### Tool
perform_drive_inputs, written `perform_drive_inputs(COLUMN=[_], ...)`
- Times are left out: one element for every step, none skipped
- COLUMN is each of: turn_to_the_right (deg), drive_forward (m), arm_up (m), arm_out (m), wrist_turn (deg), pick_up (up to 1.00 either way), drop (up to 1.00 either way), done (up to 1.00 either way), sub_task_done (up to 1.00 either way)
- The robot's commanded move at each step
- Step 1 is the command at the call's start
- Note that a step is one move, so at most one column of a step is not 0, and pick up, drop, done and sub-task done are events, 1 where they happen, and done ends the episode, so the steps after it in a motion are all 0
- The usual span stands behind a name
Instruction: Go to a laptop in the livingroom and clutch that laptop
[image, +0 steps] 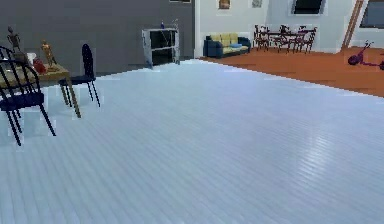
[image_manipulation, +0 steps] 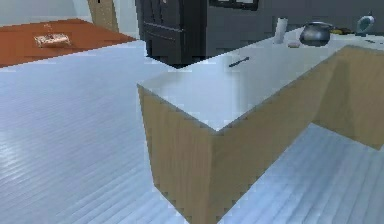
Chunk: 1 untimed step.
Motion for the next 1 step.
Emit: perform_drive_inputs(turn_to_the_right=[3.0], drive_forward=[0.0], arm_up=[0.0], arm_out=[0.0], wrist_turn=[0.0], pick_up=[0.0], drop=[0.0], done=[0.0], sub_task_done=[0.0])
